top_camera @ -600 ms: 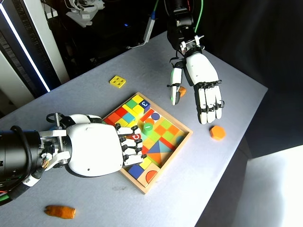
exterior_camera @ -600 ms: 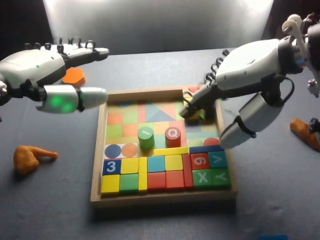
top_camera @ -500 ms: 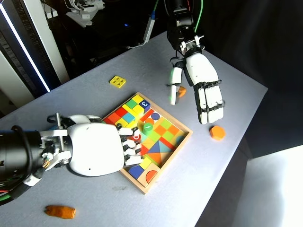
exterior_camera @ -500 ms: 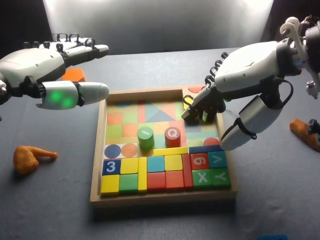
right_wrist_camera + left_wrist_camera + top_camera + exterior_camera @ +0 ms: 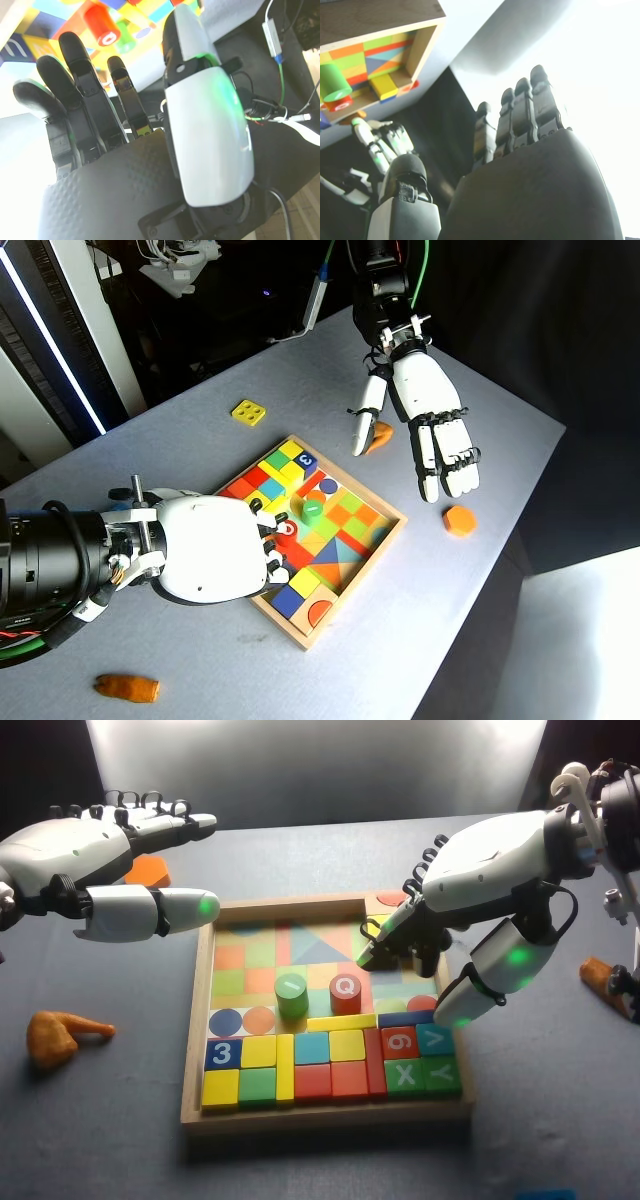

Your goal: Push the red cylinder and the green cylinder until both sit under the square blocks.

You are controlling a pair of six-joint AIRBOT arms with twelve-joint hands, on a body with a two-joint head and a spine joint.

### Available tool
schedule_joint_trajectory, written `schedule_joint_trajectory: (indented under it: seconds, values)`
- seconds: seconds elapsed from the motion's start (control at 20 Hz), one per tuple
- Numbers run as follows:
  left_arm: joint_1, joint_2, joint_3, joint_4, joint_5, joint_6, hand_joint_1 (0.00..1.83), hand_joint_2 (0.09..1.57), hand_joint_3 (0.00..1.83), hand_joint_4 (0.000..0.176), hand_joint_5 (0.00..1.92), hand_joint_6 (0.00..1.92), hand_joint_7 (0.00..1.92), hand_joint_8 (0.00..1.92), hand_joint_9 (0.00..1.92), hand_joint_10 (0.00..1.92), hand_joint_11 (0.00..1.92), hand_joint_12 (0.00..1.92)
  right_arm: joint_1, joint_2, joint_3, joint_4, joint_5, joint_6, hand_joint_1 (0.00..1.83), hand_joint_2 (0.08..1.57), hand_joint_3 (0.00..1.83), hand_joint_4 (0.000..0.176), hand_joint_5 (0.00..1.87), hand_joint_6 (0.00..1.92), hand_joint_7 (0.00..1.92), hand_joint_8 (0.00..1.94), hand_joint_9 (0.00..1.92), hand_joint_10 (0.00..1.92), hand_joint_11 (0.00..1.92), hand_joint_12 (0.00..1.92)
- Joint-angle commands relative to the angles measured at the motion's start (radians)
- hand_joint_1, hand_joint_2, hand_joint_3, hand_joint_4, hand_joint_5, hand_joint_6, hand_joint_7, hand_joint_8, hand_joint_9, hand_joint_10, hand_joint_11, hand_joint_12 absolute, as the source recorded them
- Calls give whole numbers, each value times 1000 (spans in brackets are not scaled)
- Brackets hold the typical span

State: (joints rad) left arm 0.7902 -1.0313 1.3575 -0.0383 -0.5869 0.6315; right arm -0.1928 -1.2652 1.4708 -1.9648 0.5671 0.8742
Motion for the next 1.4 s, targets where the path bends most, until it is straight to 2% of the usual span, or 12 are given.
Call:
schedule_joint_trajectory:
  seconds: [0.0,0.05,0.25,0.5,0.6,0.65,0.85,0.9,1.0,1.15,1.2,1.35]
  values:
    - [-14,-6,8,-16,-115,-2,54,1132,0,123,144,2,69,0,44,1,0,246,13,2,1,50,-10,3,548,1056,2,26,436,1,606,1147,551,1770,697,1915]
    - [-14,-7,10,-15,-114,-2,78,1135,0,130,147,2,73,1,48,2,0,261,15,0,1,50,-9,3,570,1051,0,26,442,1,558,1375,602,1875,785,1920]
    - [-16,-11,12,-11,-111,-2,75,1161,3,124,128,0,58,0,32,0,0,230,22,-12,2,50,-4,-6,558,1055,0,45,452,2,605,1329,757,1789,938,1921]
    - [-22,-16,16,-6,-104,-2,44,1176,0,144,112,1,56,0,39,0,0,177,27,-15,2,50,-4,-12,530,1057,0,33,467,1,622,1221,679,1709,798,1921]
    - [-23,-18,18,-5,-102,-2,49,1172,0,141,109,0,47,0,20,2,0,99,26,-20,2,50,-4,-18,540,1046,0,29,481,2,615,1271,638,1751,787,1921]
    - [-23,-18,18,-5,-102,-2,44,1185,2,134,109,0,52,1,27,3,0,118,26,-24,3,50,-4,-20,516,1049,0,45,472,0,609,1152,592,1653,719,1921]
    - [-24,-17,17,-5,-102,-2,50,1183,0,144,108,0,51,1,31,1,0,129,26,-28,4,50,-2,-25,464,1054,0,61,444,0,652,424,449,1157,486,1609]
    - [-24,-16,17,-5,-102,-2,47,1183,0,136,103,1,46,0,21,2,0,96,26,-28,4,50,-2,-25,448,1057,0,64,429,0,660,255,427,1058,443,1549]
    - [-24,-16,17,-5,-102,-2,27,1192,1,141,101,0,48,0,25,1,0,133,26,-28,4,50,1,-26,399,1069,1,74,380,1,544,32,362,486,231,1392]
    - [-24,-16,16,-3,-102,-2,40,1179,0,144,103,0,42,0,14,0,0,78,26,-28,4,49,3,-26,380,1073,0,87,343,0,382,0,297,73,28,1409]
    - [-24,-16,16,-3,-102,-2,44,1173,0,139,107,1,46,1,21,2,0,96,26,-28,4,49,5,-26,394,1072,0,74,351,3,350,0,265,39,5,1384]
    - [-23,-15,15,-3,-102,-2,25,1179,0,138,101,0,51,1,35,3,0,164,25,-28,4,49,5,-26,407,1073,0,64,360,4,343,4,256,20,0,1338]
